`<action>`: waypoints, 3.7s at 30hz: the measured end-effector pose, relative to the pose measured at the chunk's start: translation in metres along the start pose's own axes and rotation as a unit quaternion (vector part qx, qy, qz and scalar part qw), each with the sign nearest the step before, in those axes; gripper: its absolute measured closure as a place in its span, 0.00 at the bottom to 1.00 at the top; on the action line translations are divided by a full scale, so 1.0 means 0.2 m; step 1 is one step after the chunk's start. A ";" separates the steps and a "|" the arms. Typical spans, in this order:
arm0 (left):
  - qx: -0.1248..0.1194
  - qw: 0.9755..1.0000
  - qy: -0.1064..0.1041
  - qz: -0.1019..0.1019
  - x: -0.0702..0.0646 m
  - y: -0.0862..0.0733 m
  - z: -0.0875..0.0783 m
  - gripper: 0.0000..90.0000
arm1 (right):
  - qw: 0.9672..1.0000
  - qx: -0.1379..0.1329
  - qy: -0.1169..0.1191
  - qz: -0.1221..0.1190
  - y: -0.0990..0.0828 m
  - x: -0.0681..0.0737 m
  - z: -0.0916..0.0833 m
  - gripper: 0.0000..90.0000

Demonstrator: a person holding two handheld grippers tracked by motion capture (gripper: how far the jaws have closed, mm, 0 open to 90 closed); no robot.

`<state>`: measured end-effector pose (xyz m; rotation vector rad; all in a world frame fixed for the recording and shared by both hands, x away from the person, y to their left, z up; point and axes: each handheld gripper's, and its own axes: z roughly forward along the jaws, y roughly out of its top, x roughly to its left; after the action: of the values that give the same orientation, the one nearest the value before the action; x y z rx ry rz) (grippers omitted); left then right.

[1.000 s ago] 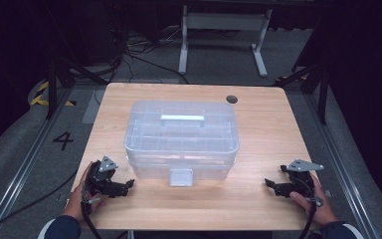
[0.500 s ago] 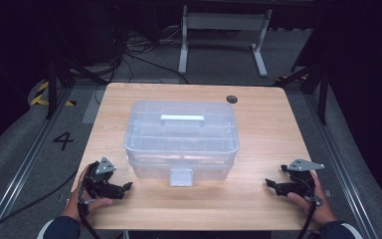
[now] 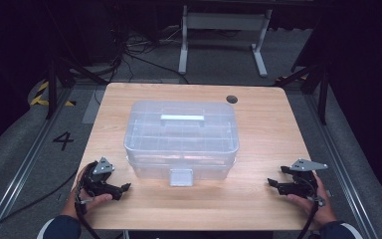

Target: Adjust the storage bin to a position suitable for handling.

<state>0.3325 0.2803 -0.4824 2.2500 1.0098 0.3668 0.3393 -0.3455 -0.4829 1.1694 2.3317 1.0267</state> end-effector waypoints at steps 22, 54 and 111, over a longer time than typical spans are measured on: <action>0.000 1.000 0.000 0.000 0.00 0.00 0.00 0.01 | 0.999 -0.045 -0.017 -0.019 0.09 0.02 -0.10 0.32; 0.000 1.000 0.000 0.000 0.00 0.00 0.00 0.00 | 0.993 -0.094 -0.022 -0.074 0.46 0.07 -0.18 0.38; -0.001 1.000 -0.003 -0.005 0.00 0.00 0.00 0.01 | 0.977 -0.150 0.024 -0.152 1.08 0.35 -0.08 0.39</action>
<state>0.3325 0.2796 -0.4830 2.2415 1.0163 0.3566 0.4073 -0.2107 -0.3123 0.6574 2.2013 1.2436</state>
